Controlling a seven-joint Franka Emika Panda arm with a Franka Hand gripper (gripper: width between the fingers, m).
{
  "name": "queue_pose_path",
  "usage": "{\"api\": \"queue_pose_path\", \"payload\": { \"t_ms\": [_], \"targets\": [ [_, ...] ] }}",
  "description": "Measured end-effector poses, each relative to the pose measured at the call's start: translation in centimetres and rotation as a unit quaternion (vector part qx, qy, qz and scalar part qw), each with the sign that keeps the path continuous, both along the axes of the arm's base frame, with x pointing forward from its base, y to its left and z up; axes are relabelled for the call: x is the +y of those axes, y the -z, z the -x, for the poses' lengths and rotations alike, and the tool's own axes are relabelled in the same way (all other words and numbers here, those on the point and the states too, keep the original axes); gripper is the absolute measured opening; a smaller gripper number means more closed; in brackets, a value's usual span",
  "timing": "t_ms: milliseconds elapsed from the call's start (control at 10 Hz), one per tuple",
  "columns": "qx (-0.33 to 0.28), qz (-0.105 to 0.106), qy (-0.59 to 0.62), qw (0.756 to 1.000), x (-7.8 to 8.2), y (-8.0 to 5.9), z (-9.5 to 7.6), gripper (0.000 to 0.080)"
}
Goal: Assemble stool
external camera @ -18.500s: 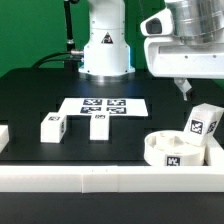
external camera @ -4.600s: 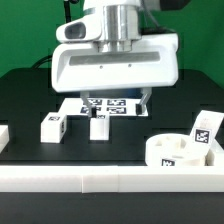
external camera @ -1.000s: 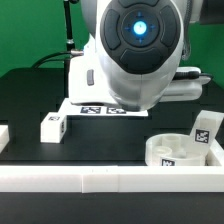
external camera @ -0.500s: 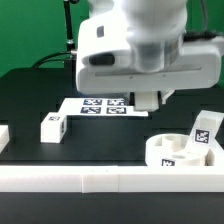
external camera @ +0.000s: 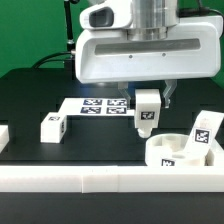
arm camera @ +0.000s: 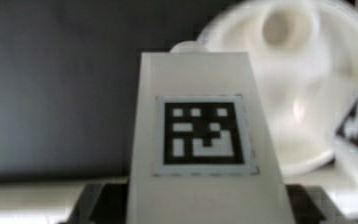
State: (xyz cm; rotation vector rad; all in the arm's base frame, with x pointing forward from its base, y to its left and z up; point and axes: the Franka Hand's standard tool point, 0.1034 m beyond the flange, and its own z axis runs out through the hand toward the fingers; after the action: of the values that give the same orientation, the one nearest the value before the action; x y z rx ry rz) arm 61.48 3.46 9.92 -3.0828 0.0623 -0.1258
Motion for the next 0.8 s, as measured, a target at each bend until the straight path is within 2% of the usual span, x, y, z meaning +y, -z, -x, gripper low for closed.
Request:
{"api": "queue_pose_path", "payload": {
  "t_ms": [200, 400, 500, 800],
  "targets": [
    [-0.107, 0.011, -0.004, 0.994, 0.7, -0.4, -1.1, 0.0337],
    [-0.188, 0.016, -0.002, 0.982, 1.1, -1.0, -1.7, 0.0337],
    [-0.165, 0.013, -0.004, 0.986, 1.5, -0.3, -1.0, 0.0337],
    [-0.159, 0.015, -0.007, 0.987, 1.6, 0.3, -0.3, 0.0337]
  ]
}}
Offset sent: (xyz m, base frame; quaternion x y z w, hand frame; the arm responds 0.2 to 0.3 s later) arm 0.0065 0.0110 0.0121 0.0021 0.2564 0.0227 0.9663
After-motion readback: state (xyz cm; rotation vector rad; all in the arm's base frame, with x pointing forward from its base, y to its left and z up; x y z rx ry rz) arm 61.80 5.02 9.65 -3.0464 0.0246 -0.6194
